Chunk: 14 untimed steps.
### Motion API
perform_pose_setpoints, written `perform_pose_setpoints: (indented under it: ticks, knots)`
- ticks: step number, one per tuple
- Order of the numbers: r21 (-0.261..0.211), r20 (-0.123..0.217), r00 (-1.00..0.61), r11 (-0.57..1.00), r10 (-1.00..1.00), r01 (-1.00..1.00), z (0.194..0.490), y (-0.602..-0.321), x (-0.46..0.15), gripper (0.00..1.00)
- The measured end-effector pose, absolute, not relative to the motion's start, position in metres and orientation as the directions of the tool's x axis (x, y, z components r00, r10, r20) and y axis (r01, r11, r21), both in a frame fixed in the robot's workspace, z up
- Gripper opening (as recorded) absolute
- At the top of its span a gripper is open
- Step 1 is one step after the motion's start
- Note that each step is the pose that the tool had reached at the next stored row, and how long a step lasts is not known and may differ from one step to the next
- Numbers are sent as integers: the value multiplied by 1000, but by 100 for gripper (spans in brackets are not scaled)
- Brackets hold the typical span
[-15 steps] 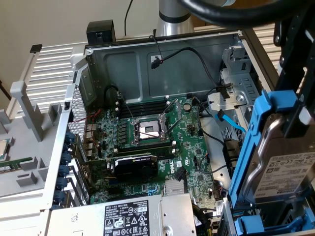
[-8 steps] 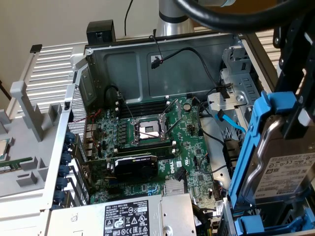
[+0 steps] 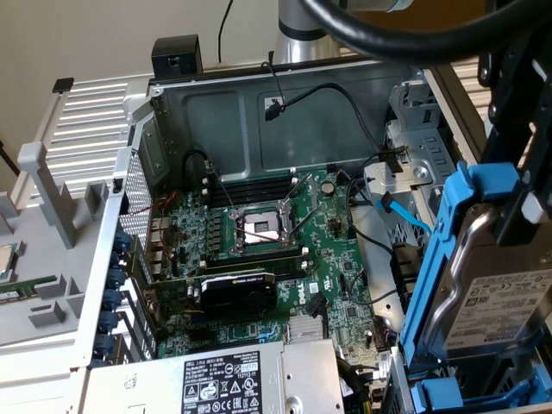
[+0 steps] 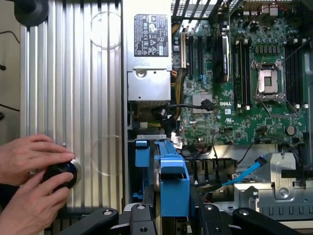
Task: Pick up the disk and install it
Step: 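Insert the disk into the insertion slot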
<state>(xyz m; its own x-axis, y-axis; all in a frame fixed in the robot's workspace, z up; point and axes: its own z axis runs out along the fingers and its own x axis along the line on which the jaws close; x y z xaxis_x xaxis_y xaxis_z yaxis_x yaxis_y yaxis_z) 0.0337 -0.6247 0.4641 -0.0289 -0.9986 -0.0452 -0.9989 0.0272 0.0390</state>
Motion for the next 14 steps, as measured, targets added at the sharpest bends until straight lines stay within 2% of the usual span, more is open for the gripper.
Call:
perform_pose_setpoints:
  ticks: [14]
  knots:
    - [36, -45, -29, 27, -999, -999, 461, -625, 34, 37]
